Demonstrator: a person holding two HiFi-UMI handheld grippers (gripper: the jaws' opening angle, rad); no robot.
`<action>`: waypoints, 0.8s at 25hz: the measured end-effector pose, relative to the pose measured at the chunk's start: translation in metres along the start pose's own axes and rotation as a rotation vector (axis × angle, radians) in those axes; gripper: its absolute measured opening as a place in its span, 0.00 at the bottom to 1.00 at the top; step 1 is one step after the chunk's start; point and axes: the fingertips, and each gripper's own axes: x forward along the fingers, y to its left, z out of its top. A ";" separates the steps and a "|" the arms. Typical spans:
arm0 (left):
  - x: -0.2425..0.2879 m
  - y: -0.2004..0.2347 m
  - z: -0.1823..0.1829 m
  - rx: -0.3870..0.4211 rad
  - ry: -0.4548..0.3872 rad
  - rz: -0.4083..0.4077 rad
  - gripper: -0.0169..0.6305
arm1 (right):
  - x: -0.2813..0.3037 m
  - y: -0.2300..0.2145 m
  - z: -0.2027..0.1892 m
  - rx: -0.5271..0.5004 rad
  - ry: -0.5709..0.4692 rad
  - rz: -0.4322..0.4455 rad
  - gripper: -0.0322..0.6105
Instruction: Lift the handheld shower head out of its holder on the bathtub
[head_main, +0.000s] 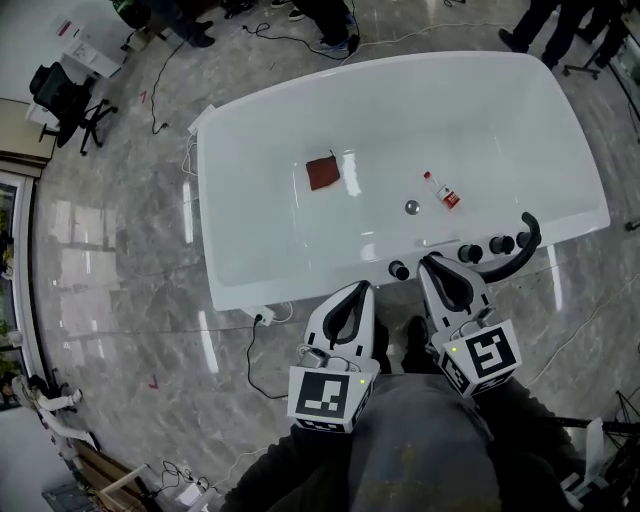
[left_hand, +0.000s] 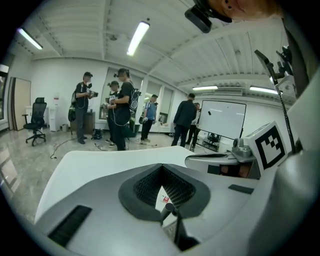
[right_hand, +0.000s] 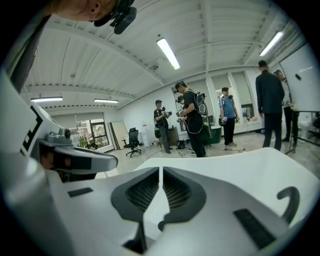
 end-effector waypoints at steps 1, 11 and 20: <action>0.001 0.005 0.000 -0.002 -0.003 -0.001 0.03 | 0.004 0.001 0.000 -0.004 0.003 -0.001 0.06; -0.003 0.057 0.007 -0.030 -0.030 0.009 0.03 | 0.044 0.027 0.008 -0.045 0.022 0.005 0.06; -0.002 0.075 -0.007 -0.056 -0.013 0.001 0.03 | 0.056 0.039 -0.002 -0.069 0.037 0.008 0.08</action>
